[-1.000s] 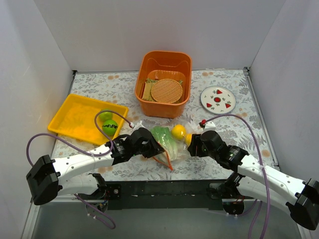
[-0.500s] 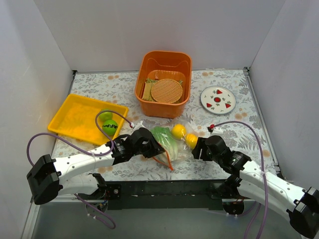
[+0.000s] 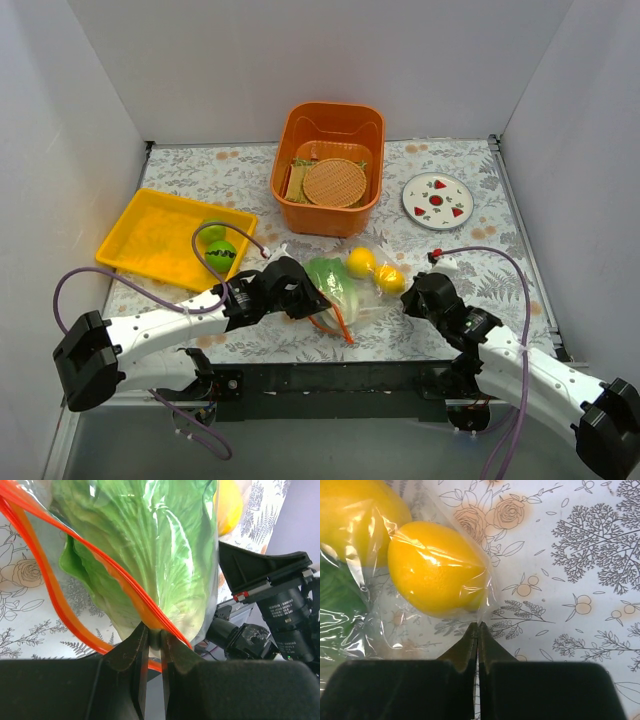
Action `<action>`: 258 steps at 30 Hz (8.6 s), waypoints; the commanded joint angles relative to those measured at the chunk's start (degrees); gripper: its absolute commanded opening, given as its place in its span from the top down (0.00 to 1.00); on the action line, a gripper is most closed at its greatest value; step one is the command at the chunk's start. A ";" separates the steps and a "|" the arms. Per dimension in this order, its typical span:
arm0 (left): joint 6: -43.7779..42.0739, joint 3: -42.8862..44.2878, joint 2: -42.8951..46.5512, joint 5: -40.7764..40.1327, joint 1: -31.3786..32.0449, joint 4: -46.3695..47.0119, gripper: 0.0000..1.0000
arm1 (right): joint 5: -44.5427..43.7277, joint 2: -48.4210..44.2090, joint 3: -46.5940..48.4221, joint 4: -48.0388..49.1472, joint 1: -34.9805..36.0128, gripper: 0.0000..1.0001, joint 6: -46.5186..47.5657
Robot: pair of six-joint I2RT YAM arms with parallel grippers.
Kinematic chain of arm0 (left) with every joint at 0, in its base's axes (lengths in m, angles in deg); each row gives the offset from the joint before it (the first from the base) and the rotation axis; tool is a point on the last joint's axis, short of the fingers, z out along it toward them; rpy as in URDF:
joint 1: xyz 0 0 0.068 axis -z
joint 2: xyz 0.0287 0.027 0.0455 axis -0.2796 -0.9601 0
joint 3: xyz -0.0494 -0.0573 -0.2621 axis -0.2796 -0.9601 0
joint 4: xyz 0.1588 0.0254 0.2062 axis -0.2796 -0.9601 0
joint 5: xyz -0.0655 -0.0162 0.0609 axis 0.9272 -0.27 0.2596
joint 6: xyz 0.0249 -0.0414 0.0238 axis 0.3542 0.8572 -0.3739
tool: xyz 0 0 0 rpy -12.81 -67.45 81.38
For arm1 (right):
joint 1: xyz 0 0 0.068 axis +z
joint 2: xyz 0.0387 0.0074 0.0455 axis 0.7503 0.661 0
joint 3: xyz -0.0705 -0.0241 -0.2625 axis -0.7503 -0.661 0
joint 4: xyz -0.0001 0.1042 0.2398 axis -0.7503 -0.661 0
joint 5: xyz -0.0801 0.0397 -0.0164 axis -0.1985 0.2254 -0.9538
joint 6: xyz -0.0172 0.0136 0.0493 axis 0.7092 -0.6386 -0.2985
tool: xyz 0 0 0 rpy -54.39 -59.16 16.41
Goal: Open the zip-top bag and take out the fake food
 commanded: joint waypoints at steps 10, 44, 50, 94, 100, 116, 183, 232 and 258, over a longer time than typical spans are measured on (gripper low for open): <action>-2.89 -0.40 5.51 7.67 -3.02 -4.08 0.92 | -11.46 3.91 4.61 -1.78 -2.34 0.99 4.00; -22.84 8.04 11.83 40.37 -3.38 -22.01 0.92 | -4.96 17.89 11.73 3.32 -9.46 0.99 9.02; -22.58 9.35 16.05 41.52 -3.38 -23.24 0.92 | -4.70 18.50 12.79 2.70 -10.43 0.99 9.54; -19.67 23.06 -10.38 2.23 -74.83 -2.59 0.90 | 9.01 12.27 11.47 0.06 -11.66 0.99 14.46; -25.73 25.96 -18.38 -2.50 -75.18 -1.80 0.89 | 9.28 10.95 9.80 0.50 -11.57 0.99 14.20; -37.43 27.55 -12.96 -0.75 -69.49 -9.96 0.19 | 9.45 8.14 9.10 -0.90 -11.66 0.99 12.97; 11.08 -23.95 9.47 -18.68 4.80 19.64 0.48 | -2.42 14.54 23.95 -12.17 8.92 0.28 14.28; 9.07 -14.91 -0.47 -21.85 4.62 5.33 1.00 | 14.56 18.95 23.60 -8.28 -7.09 0.90 19.30; 5.90 -16.83 5.33 -24.75 4.62 12.00 0.71 | 11.39 35.37 39.41 -1.70 16.03 0.51 11.92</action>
